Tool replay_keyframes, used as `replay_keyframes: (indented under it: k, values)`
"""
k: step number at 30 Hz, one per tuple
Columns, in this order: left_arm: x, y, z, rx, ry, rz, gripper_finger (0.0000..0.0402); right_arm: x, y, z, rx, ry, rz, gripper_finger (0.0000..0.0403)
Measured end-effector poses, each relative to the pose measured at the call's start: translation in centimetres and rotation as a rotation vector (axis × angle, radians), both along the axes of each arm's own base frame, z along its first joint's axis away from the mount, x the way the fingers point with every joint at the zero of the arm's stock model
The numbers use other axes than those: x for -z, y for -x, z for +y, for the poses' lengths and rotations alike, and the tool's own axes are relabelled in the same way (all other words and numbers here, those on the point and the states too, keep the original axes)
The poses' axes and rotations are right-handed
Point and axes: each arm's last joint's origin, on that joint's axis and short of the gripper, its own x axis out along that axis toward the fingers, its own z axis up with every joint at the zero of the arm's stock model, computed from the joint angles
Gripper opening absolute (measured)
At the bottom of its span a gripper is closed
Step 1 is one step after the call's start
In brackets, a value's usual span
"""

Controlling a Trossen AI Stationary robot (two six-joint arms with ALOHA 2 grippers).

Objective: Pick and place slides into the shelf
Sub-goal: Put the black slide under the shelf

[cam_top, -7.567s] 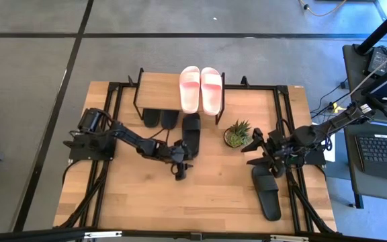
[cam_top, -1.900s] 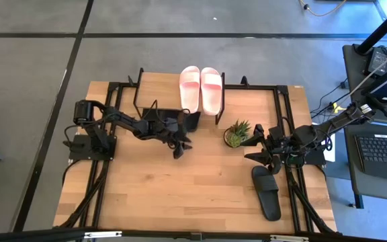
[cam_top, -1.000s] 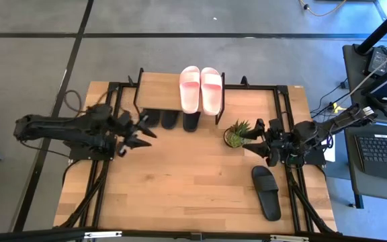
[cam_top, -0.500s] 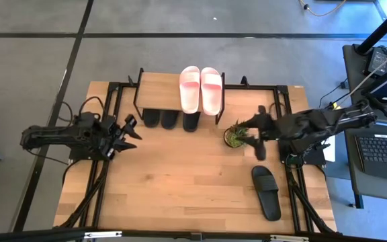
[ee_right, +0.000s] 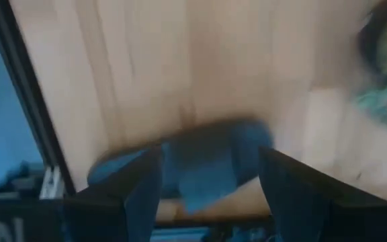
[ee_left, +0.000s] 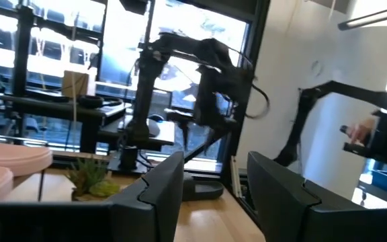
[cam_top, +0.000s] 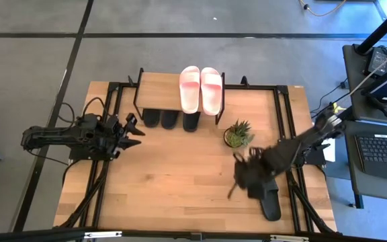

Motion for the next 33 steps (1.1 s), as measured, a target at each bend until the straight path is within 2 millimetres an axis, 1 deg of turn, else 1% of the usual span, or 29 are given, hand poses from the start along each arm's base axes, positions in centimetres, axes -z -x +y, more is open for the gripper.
replay_keyframes:
  k: [3,5,11,14,17,23,28,33]
  values:
    - [0.0,0.0,0.1,-0.021,0.005,0.001,0.0156,1.6,0.8,2.5,-0.044,0.033,0.052,0.0236]
    - [0.0,0.0,0.1,-0.029,0.007,0.0,0.0156,2.3,1.4,3.7,-0.062,0.048,0.069,0.0236]
    - [0.0,0.0,0.1,-0.03,0.008,0.001,0.0156,4.2,3.5,6.4,-0.096,0.09,0.089,0.0236]
    - [0.0,0.0,0.1,-0.03,0.008,0.001,0.0156,5.5,4.6,7.3,-0.126,0.121,0.081,0.0236]
    - [0.0,0.0,0.1,-0.029,0.008,0.004,0.0156,7.0,5.6,7.5,-0.119,0.156,0.096,0.0236]
    - [0.0,0.0,0.1,-0.029,0.009,0.005,0.0156,9.7,6.8,6.6,0.021,0.232,0.143,0.0236]
    - [0.0,0.0,0.1,-0.029,0.009,0.005,0.0156,11.6,7.2,6.1,-0.002,0.238,0.149,0.0236]
    - [0.0,0.0,0.1,-0.028,0.011,0.006,0.0156,12.4,7.7,5.5,0.073,0.278,0.168,0.0233]
